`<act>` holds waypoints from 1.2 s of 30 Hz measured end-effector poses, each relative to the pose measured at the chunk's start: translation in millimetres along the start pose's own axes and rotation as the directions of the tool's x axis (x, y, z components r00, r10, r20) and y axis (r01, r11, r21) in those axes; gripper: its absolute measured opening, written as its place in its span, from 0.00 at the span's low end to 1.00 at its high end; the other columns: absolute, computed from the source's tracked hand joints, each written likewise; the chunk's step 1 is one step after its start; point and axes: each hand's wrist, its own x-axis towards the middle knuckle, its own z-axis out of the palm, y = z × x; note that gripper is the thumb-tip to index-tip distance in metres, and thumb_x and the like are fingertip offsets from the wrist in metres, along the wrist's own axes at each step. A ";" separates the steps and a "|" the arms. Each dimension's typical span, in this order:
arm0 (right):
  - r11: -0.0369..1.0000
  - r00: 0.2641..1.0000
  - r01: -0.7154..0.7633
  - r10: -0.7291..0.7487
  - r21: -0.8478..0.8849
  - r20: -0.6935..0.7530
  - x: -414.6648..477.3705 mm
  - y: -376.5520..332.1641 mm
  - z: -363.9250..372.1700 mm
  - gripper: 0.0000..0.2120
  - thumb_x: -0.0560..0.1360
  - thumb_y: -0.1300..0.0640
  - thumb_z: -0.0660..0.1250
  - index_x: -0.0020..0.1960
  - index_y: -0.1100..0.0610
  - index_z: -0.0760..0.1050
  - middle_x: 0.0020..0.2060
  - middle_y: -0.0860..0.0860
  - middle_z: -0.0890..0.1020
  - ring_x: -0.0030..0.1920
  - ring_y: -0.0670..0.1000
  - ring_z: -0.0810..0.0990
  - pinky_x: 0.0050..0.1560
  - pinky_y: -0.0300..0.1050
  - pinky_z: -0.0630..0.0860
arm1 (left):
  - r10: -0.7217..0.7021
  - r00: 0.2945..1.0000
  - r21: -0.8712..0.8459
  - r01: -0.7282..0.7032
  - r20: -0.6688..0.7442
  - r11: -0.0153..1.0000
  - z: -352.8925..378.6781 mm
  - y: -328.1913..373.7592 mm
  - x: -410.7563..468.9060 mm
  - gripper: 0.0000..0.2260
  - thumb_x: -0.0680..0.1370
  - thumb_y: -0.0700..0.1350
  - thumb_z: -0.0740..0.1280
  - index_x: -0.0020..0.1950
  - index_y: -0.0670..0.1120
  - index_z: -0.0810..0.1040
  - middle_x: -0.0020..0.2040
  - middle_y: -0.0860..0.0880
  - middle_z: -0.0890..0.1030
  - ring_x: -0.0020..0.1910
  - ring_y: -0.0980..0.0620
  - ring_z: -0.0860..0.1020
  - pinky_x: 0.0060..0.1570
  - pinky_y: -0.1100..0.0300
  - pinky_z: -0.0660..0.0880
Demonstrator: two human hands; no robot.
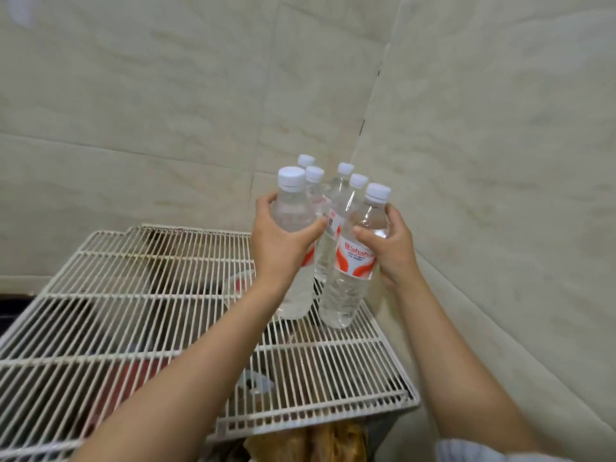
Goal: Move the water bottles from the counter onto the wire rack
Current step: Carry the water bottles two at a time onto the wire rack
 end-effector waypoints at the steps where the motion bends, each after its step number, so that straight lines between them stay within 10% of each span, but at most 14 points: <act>1: 1.000 1.000 0.002 -0.002 0.002 0.010 6.6 3.9 -1.5 0.21 0.60 0.64 0.71 0.49 0.45 0.76 0.42 0.43 0.85 0.43 0.46 0.83 0.40 0.41 0.79 | -0.011 1.000 0.019 0.011 0.010 1.000 5.1 -5.3 2.7 0.28 0.62 0.51 0.76 0.55 0.57 0.65 0.47 0.60 0.74 0.49 0.56 0.76 0.45 0.66 0.71; 12: 0.976 0.973 -0.168 0.141 0.141 0.183 28.0 41.1 -27.1 0.27 0.64 0.65 0.67 0.60 0.50 0.71 0.52 0.49 0.82 0.53 0.52 0.80 0.50 0.44 0.79 | -0.121 0.978 0.132 0.100 0.170 0.986 20.8 -37.8 20.3 0.34 0.63 0.49 0.76 0.64 0.55 0.63 0.66 0.46 0.69 0.65 0.46 0.68 0.64 0.44 0.69; 19: 0.959 0.983 -0.170 0.147 0.228 0.113 17.7 56.3 -24.8 0.28 0.65 0.61 0.68 0.64 0.47 0.69 0.58 0.51 0.80 0.58 0.54 0.79 0.51 0.45 0.78 | -0.176 0.882 -0.028 0.209 0.438 0.978 11.9 -46.8 27.1 0.33 0.65 0.37 0.74 0.57 0.66 0.64 0.59 0.52 0.74 0.51 0.59 0.75 0.33 0.71 0.76; 26: 0.933 0.964 -0.240 0.262 0.270 -0.048 -3.0 70.4 -13.9 0.28 0.57 0.44 0.77 0.55 0.49 0.77 0.52 0.52 0.83 0.53 0.54 0.82 0.46 0.44 0.80 | -0.162 0.892 -0.033 0.194 0.423 0.980 7.5 -48.7 27.0 0.34 0.64 0.41 0.75 0.57 0.69 0.63 0.53 0.62 0.73 0.49 0.64 0.74 0.33 0.71 0.76; 33: 0.961 0.918 -0.258 0.212 -0.099 -0.335 -45.1 51.5 -10.0 0.35 0.63 0.39 0.67 0.67 0.48 0.66 0.53 0.39 0.75 0.48 0.35 0.75 0.49 0.36 0.70 | -0.131 0.903 0.055 0.118 0.410 0.991 5.2 -37.9 21.1 0.37 0.64 0.43 0.75 0.66 0.62 0.61 0.67 0.49 0.71 0.57 0.53 0.73 0.51 0.60 0.74; 36: 0.902 0.895 -0.289 0.135 -0.322 -0.426 -70.6 44.1 -3.8 0.25 0.71 0.45 0.65 0.66 0.48 0.66 0.57 0.45 0.69 0.55 0.43 0.71 0.53 0.42 0.67 | -0.090 0.933 0.183 0.027 0.349 0.983 1.6 -25.0 20.1 0.40 0.63 0.48 0.76 0.70 0.57 0.60 0.67 0.47 0.69 0.59 0.54 0.68 0.55 0.57 0.69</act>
